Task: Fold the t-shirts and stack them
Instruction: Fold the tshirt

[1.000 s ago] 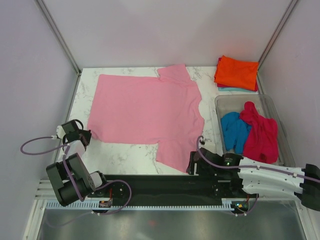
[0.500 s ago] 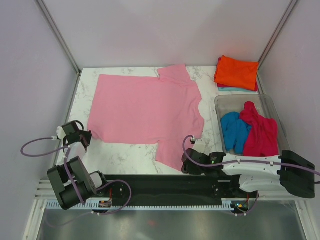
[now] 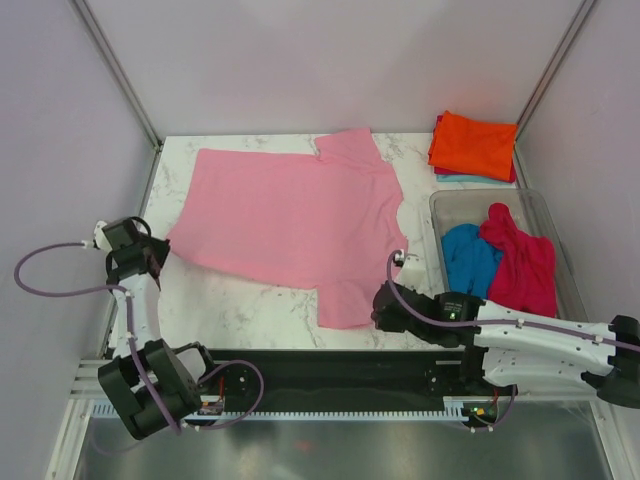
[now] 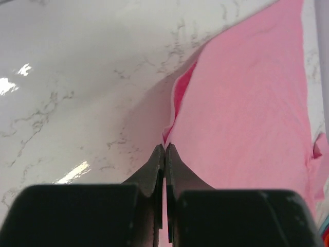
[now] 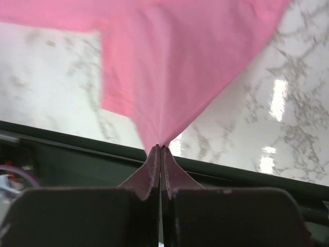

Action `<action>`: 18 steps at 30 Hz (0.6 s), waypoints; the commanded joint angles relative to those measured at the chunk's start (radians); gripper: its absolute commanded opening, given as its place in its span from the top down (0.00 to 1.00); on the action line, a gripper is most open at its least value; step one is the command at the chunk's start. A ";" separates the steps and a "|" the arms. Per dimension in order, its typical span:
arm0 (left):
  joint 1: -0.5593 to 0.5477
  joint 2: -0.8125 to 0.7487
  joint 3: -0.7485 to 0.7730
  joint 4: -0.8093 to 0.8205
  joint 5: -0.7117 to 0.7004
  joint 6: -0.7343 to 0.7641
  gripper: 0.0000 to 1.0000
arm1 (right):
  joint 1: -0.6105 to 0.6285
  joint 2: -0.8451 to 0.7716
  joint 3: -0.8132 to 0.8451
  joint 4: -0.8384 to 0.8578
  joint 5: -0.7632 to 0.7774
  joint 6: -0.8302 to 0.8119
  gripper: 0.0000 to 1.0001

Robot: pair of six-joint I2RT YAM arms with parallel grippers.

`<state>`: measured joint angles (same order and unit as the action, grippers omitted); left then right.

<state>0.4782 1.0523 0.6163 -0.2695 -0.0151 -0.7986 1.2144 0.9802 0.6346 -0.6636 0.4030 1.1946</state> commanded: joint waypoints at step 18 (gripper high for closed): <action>-0.010 0.347 0.387 -0.231 0.244 0.355 0.98 | -0.492 0.371 0.698 -0.021 0.005 -0.556 1.00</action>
<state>0.4751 1.3537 0.9272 -0.4919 0.1909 -0.5037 0.7780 1.3067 1.2385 -0.7204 0.4610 0.7582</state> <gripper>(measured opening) 0.030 0.007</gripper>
